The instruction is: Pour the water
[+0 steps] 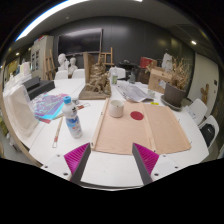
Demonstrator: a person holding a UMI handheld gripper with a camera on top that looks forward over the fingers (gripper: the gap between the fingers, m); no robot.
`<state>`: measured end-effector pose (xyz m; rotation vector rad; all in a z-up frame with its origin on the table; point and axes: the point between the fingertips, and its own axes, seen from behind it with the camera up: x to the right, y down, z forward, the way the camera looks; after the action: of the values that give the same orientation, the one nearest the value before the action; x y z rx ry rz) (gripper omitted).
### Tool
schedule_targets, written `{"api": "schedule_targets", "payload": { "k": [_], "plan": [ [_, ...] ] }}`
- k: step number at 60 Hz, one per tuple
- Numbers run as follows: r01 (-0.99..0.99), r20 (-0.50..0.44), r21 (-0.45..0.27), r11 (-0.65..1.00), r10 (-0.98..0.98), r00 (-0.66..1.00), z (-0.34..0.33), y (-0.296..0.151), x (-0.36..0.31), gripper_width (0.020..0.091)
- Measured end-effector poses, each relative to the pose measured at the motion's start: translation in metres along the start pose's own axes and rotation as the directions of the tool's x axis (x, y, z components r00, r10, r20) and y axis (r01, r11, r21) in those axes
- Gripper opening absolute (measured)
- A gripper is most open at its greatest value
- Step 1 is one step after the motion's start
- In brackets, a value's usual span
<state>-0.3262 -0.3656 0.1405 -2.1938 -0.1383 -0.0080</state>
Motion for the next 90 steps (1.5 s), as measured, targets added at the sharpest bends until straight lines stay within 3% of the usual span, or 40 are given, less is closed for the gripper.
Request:
{"api": "schedule_targets", "payload": {
  "k": [14,33,37,40,41,50,54,61,71,76,80,85,90],
  "plan": [
    [0.009,0.062,0.084,0.996,-0.014,0.998,0.063,-0.011,-0.121,0.0855],
    [-0.019,0.01,0.18,0.983,0.018,1.0,0.185,-0.038,-0.168,0.0823],
    [-0.02,0.009,0.2,0.98,0.019,1.0,0.202,-0.042,-0.171,0.0718],
    [-0.022,0.006,0.201,0.979,0.021,1.0,0.206,-0.041,-0.172,0.0548],
    [-0.023,0.003,0.205,0.978,0.023,1.0,0.206,-0.042,-0.171,0.0521],
    [-0.042,0.009,0.211,0.977,0.041,0.999,0.207,-0.043,-0.171,0.0407],
    [0.001,0.013,0.204,0.979,-0.004,1.0,0.206,-0.043,-0.174,0.0368],
    [0.029,0.023,0.186,0.982,-0.034,0.999,0.205,-0.048,-0.181,0.037],
    [-0.021,0.037,0.232,0.973,0.013,0.999,0.192,-0.096,-0.18,0.0369],
    [-0.165,0.119,0.258,0.952,0.139,0.983,0.188,-0.132,-0.179,0.0369],
    [-0.349,0.23,0.239,0.906,0.296,0.927,0.19,-0.164,-0.181,0.0367],
    [-0.61,0.367,0.153,0.778,0.528,0.766,0.204,-0.201,-0.177,0.0365],
    [-0.83,0.479,0.002,0.558,0.728,0.491,0.222,-0.233,-0.165,0.0364]
  ]
}}
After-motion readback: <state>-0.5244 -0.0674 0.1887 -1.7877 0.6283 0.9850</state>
